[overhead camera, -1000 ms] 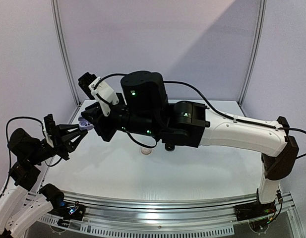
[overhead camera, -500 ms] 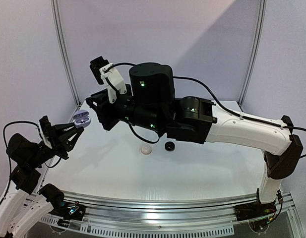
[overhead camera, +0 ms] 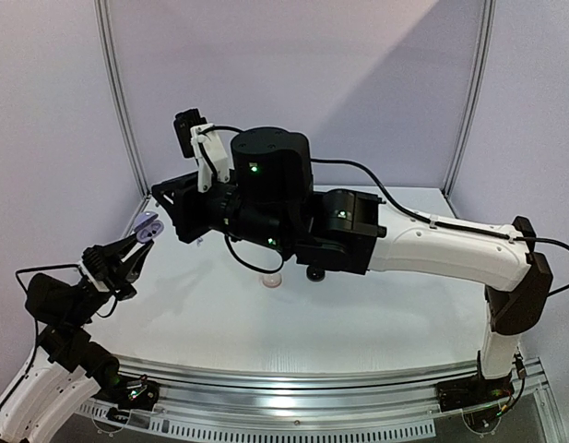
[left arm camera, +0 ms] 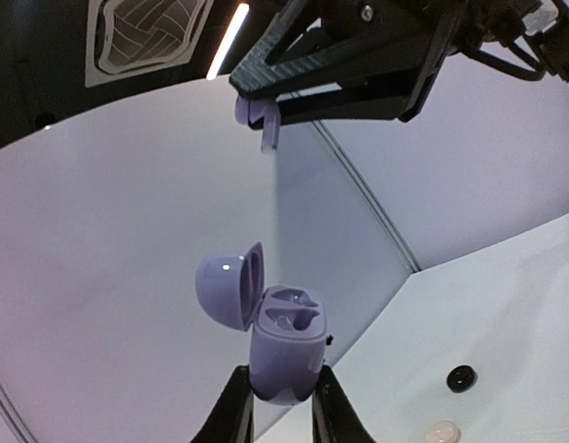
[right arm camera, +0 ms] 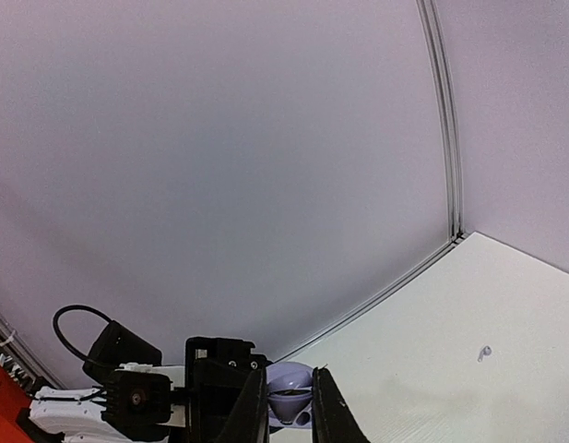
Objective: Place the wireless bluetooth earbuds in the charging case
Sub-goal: Insert the right earbud into the right side groove of the charging case.
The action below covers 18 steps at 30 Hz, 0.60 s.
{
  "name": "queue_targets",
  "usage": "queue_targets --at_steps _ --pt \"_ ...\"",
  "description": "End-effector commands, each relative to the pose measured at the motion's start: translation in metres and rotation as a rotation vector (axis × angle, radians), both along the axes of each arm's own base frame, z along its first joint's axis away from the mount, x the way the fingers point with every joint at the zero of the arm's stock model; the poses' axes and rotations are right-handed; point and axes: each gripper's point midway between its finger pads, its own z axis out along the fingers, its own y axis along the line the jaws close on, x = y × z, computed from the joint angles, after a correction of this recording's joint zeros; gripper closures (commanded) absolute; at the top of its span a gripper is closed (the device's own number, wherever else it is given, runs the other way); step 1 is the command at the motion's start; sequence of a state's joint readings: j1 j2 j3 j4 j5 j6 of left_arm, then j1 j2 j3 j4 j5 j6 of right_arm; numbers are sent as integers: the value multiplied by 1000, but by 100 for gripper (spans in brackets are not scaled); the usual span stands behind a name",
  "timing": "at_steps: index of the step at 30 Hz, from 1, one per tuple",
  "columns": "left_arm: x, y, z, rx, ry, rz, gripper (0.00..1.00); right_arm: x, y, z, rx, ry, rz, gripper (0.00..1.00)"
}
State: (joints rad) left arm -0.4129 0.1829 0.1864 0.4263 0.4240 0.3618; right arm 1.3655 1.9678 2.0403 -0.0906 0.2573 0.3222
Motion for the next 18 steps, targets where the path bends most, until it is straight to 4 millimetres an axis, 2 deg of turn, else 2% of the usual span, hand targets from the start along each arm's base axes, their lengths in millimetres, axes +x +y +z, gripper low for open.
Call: queue_targets --at_steps 1,6,13,18 --pt "-9 6 16 31 -218 83 100 3 12 -13 30 53 15 100" --pt "-7 7 19 30 -230 103 100 2 22 -15 50 55 31 100" --pt "-2 11 26 0 -202 121 100 6 31 -33 36 81 29 100" --pt "-1 9 28 4 -206 121 100 8 32 -26 66 67 24 100"
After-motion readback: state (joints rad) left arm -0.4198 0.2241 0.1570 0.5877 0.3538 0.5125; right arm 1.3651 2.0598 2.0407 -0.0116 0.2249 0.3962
